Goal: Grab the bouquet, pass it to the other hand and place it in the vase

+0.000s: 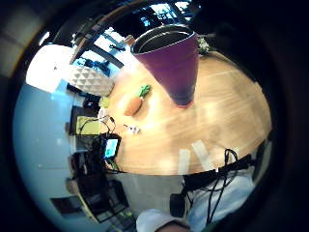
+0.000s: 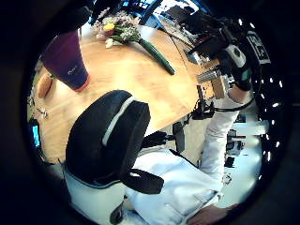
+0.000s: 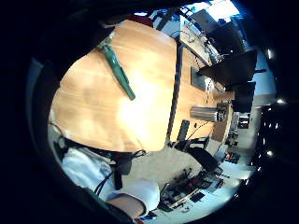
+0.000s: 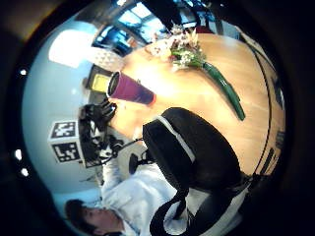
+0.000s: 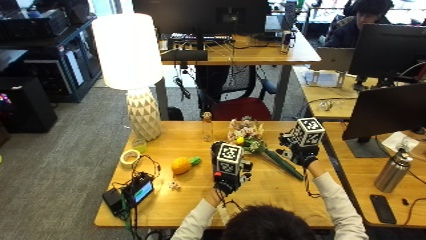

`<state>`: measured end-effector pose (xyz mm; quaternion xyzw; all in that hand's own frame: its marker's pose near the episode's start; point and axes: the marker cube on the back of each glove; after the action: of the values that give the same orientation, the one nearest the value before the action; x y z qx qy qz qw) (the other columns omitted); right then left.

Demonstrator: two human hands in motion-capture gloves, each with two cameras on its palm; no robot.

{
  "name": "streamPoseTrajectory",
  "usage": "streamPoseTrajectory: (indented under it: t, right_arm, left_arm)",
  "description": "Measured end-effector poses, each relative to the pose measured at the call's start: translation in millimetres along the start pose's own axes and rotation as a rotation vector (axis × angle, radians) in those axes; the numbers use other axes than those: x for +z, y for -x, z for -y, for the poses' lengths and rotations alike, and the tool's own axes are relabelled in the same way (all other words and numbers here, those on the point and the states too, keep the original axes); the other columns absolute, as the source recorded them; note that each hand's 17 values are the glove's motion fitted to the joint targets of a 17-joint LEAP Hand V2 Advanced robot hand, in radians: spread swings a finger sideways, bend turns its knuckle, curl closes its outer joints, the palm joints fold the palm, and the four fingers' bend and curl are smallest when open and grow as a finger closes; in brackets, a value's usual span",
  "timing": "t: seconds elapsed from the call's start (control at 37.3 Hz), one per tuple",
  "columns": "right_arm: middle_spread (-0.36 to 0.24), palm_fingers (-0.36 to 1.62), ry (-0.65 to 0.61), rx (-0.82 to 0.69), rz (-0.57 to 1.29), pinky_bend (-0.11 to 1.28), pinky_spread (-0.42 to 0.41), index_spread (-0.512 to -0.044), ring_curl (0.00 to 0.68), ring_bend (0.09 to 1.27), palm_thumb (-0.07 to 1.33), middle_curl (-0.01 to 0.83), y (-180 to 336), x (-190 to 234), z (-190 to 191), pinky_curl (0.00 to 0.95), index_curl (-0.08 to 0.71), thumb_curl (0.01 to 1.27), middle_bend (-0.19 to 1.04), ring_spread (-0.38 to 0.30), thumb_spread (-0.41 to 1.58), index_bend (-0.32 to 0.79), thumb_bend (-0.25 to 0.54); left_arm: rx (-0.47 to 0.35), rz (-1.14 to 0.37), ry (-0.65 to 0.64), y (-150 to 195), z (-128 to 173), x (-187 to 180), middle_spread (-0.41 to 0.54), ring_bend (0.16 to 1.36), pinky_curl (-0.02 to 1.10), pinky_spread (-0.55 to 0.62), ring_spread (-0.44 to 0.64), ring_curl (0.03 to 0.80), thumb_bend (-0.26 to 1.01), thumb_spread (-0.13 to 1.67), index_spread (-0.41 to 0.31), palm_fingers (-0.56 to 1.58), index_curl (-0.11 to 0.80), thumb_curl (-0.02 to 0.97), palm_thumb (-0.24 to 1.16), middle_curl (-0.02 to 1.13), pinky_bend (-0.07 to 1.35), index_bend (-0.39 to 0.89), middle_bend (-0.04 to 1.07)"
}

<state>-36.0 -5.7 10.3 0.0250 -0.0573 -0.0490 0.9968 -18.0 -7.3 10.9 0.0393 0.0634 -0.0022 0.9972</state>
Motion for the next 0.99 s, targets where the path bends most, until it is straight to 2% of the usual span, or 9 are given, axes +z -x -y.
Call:
streamPoseTrajectory:
  t: [0.11,0.4,0.56,0.62,0.81,0.91,0.99]
  right_arm:
    - [-0.098,0.41,0.059,0.006,-0.136,0.54,0.261,-0.355,0.169,0.33,0.29,0.184,4,-13,-5,0.243,0.138,0.10,0.24,0.120,0.97,0.13,0.124]
    - [-0.076,0.43,0.099,0.049,-0.189,0.52,0.279,-0.376,0.215,0.38,0.30,0.256,20,-25,-14,0.273,0.164,0.14,0.27,0.138,1.12,0.10,0.069]
    - [-0.029,0.54,0.088,0.152,-0.179,0.58,0.271,-0.338,0.266,0.51,0.30,0.290,4,-44,2,0.300,0.129,0.16,0.30,0.121,1.13,0.03,0.033]
    - [-0.013,0.57,0.087,0.189,-0.170,0.60,0.262,-0.312,0.282,0.54,0.32,0.305,-4,-47,10,0.310,0.116,0.17,0.32,0.111,1.12,0.01,0.030]
    - [0.008,0.54,0.060,0.319,-0.097,0.65,0.249,-0.268,0.323,0.61,0.38,0.333,-42,-46,48,0.340,0.092,0.21,0.34,0.076,1.10,0.02,0.012]
    - [0.013,0.55,0.030,0.362,-0.027,0.68,0.227,-0.250,0.338,0.65,0.39,0.340,-30,-59,38,0.350,0.076,0.22,0.34,0.052,1.09,0.02,-0.005]
    - [0.015,0.55,0.088,0.449,-0.036,0.70,0.213,-0.242,0.347,0.67,0.40,0.345,-31,-55,29,0.359,0.068,0.23,0.33,0.038,1.08,0.02,-0.014]
  left_arm:
    - [-0.048,0.090,0.083,-12,-5,9,0.056,0.45,0.18,0.31,0.15,0.198,0.03,0.92,-0.077,0.49,0.220,0.096,0.13,0.17,0.27,0.24,0.16]
    - [0.005,0.056,0.088,-17,3,9,0.064,0.46,0.23,0.33,0.16,0.227,-0.01,1.07,-0.084,0.48,0.293,0.146,0.14,0.21,0.25,0.21,0.16]
    - [0.038,0.035,0.076,-23,7,13,0.068,0.46,0.25,0.33,0.16,0.238,-0.02,1.10,-0.085,0.48,0.321,0.166,0.14,0.22,0.25,0.19,0.15]
    - [0.041,0.040,0.072,-25,6,11,0.068,0.46,0.25,0.33,0.17,0.242,-0.02,1.10,-0.086,0.47,0.329,0.172,0.14,0.23,0.25,0.19,0.15]
    - [0.045,0.040,0.077,-26,3,8,0.070,0.45,0.27,0.33,0.17,0.251,-0.02,1.12,-0.087,0.47,0.353,0.189,0.14,0.23,0.24,0.19,0.15]
    - [0.049,0.044,0.063,-22,9,14,0.073,0.45,0.28,0.34,0.17,0.255,-0.02,1.12,-0.087,0.46,0.363,0.197,0.13,0.24,0.24,0.19,0.15]
    - [0.046,0.040,0.062,-23,6,11,0.074,0.45,0.29,0.34,0.17,0.258,-0.02,1.12,-0.087,0.46,0.370,0.202,0.13,0.24,0.24,0.19,0.15]
